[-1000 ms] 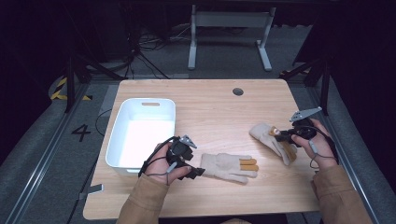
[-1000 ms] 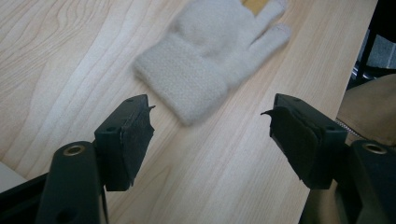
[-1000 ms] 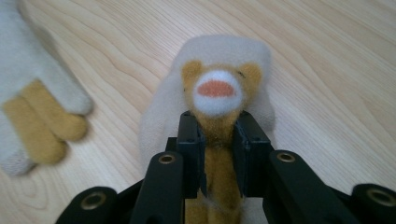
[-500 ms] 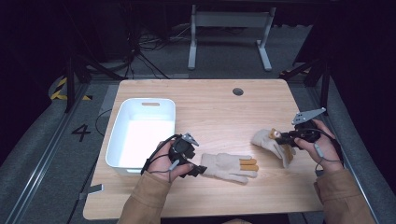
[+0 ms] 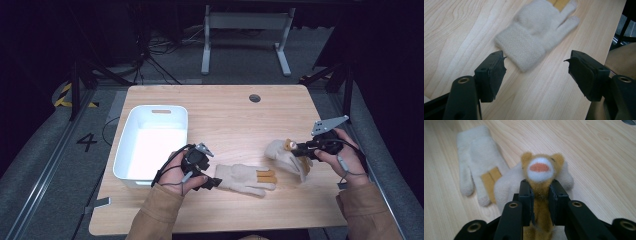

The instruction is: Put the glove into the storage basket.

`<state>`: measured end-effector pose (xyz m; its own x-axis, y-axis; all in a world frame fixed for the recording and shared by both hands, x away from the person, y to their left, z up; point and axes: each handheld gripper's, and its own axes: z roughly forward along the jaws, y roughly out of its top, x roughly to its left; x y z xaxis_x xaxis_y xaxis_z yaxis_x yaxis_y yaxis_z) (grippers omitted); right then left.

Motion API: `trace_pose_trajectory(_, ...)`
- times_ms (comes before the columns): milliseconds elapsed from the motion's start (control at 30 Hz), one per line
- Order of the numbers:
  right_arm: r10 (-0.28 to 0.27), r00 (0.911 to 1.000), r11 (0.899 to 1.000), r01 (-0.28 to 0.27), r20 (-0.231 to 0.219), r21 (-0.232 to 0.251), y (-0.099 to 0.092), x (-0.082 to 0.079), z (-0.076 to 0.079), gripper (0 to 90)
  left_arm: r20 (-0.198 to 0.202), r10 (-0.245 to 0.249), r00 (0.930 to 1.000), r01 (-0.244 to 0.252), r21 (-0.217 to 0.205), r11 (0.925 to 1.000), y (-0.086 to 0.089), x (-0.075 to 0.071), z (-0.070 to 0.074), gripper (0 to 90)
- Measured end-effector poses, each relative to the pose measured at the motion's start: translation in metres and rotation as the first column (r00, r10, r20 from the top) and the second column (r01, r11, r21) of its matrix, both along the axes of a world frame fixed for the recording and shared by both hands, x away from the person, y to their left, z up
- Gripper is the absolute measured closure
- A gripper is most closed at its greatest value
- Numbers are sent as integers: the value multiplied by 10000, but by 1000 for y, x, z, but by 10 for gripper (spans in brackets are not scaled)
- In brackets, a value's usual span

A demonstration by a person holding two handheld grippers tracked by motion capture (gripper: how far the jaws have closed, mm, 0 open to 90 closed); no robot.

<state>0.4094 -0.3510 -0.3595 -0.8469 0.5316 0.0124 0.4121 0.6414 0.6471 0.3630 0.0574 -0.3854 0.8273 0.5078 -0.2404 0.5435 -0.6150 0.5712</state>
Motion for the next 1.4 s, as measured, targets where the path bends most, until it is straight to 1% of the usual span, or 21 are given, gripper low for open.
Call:
trace_pose_trajectory(100,91,10000,9999,-91,39,51,2,-1,1,754,-41,11,10000,-11,-3,10000,0,-1,0,301)
trace_pose_trajectory(233,298,9995,9995,-298,40,53,7,-3,3,753,47,19,10000,-19,-68,10000,1,0,1,302)
trace_pose_trajectory(400,549,9985,9983,-549,3,214,11,-3,5,753,30,38,10000,-38,13,10000,2,-2,0,302)
trace_pose_trajectory(467,746,9972,9967,-747,60,328,15,-4,7,753,39,51,10000,-52,47,10000,3,-4,0,302)
trace_pose_trajectory(567,1018,9948,9938,-1020,60,439,21,-5,8,753,67,82,9999,-82,-19,10000,5,-5,0,303)
trace_pose_trajectory(733,1542,9880,9871,-1545,98,416,35,-5,9,753,77,193,9998,-193,19,9998,8,-7,0,303)
trace_pose_trajectory(833,1829,9830,9823,-1833,127,396,44,-4,8,753,67,263,9996,-263,24,9996,11,-9,0,303)
trace_pose_trajectory(967,2272,9737,9724,-2277,167,513,58,-4,8,753,95,439,9990,-440,45,9990,15,-12,-1,303)
trace_pose_trajectory(1000,2456,9693,9672,-2460,148,627,62,-4,8,753,110,421,9991,-422,54,9991,16,-12,-1,303)
trace_pose_trajectory(1100,2755,9611,9574,-2760,173,849,71,-4,7,752,130,518,9986,-519,63,9986,18,-15,-1,304)
trace_pose_trajectory(1233,3101,9504,9473,-3111,257,759,84,-5,6,751,126,610,9981,-611,59,9981,20,-17,-2,304)
trace_pose_trajectory(1300,3349,9419,9383,-3358,246,829,91,-5,5,751,138,603,9981,-604,95,9981,21,-18,-3,304)
trace_pose_trajectory(1333,3409,9398,9360,-3418,245,840,93,-5,4,751,122,654,9978,-655,76,9978,22,-18,-3,304)
trace_pose_trajectory(1367,3521,9356,9319,-3531,270,834,97,-5,3,751,117,666,9977,-667,74,9977,22,-19,-4,304)
trace_pose_trajectory(1400,3574,9336,9299,-3582,252,833,99,-5,2,751,137,652,9978,-654,134,9978,23,-19,-4,305)
